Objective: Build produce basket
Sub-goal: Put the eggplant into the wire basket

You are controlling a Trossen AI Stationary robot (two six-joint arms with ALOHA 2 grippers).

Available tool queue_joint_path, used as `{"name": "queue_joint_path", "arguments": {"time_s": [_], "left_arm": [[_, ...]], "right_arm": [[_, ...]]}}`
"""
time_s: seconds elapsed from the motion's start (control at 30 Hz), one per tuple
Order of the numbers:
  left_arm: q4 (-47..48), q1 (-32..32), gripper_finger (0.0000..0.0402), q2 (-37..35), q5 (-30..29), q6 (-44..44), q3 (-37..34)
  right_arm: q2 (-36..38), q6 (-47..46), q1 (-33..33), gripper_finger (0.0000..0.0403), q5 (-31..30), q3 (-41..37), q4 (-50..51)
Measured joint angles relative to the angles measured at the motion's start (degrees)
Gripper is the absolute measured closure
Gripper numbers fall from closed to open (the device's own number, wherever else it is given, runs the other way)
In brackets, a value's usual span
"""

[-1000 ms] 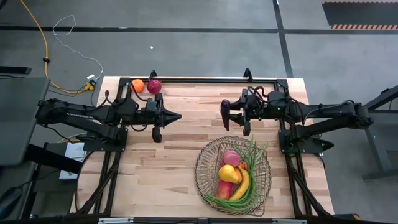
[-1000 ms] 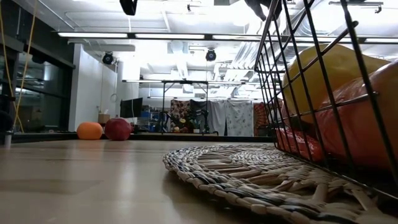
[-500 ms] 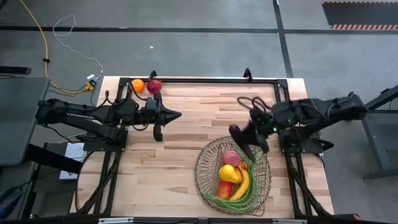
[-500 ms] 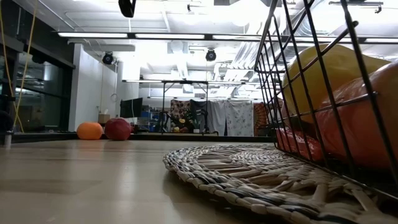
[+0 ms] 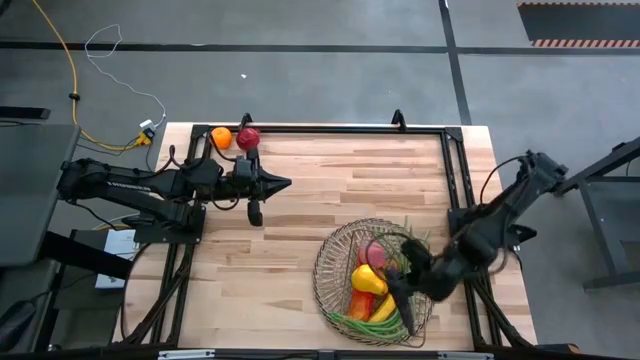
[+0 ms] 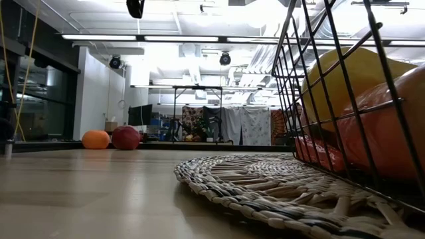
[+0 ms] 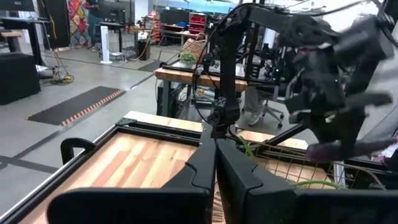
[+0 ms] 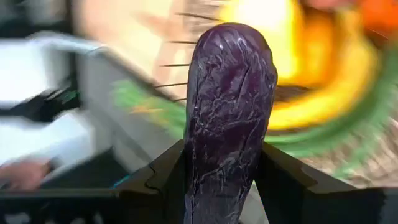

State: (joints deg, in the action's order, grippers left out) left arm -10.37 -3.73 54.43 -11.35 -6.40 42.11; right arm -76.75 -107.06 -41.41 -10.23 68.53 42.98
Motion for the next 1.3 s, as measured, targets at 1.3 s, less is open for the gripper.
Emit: {"name": "queue_joint_path", "arguments": {"time_s": [1.3], "left_arm": [[0.33, -0.04, 0.0399, 0.00, -1.51, 4.66, 0.00]], "right_arm": [[-17.75, -11.42, 2.43, 0.0245, 4.48, -0.04, 11.22]]}}
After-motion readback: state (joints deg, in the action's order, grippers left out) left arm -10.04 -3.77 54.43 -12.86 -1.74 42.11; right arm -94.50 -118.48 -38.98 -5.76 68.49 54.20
